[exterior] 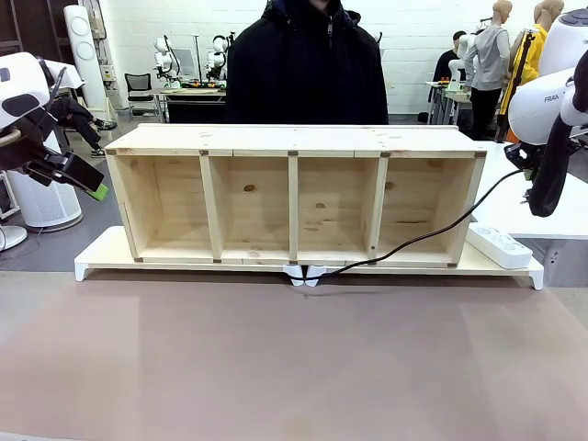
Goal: Perform cable management.
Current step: Release the Power Cable when the human grasps it.
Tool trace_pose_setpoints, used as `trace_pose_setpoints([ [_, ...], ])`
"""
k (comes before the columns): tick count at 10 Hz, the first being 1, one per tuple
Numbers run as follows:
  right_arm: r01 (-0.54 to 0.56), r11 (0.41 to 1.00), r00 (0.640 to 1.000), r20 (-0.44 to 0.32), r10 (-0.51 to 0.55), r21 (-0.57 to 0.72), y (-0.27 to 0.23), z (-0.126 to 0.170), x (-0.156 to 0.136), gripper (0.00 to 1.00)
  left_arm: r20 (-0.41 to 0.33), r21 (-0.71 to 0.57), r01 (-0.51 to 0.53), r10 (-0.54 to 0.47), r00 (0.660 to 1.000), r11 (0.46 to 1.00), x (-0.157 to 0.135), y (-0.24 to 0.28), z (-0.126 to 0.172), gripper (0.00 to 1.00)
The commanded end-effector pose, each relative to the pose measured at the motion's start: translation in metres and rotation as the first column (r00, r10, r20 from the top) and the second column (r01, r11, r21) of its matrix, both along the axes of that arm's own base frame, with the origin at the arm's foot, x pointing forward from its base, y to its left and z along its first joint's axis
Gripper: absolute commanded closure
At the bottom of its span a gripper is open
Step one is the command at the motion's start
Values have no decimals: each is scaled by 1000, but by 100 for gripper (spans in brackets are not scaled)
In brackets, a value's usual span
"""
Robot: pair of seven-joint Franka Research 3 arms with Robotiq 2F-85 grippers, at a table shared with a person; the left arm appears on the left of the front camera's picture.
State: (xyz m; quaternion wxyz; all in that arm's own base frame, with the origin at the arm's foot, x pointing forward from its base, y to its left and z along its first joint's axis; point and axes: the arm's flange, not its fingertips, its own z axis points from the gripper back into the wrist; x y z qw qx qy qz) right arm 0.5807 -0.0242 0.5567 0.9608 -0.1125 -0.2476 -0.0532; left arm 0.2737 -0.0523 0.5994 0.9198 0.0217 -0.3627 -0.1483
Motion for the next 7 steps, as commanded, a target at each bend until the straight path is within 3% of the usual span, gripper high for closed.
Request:
trace_pose_setpoints([
  [1, -4, 1000, 1000, 5, 4, -2, 0, 1, 1, 93, 4, 6, -2, 2, 1000, 1000, 1, 1, 0, 0],
  [7, -4, 1000, 1000, 5, 4, -2, 0, 1, 1, 93, 4, 6, -2, 2, 1000, 1000, 1, 1, 0, 0],
])
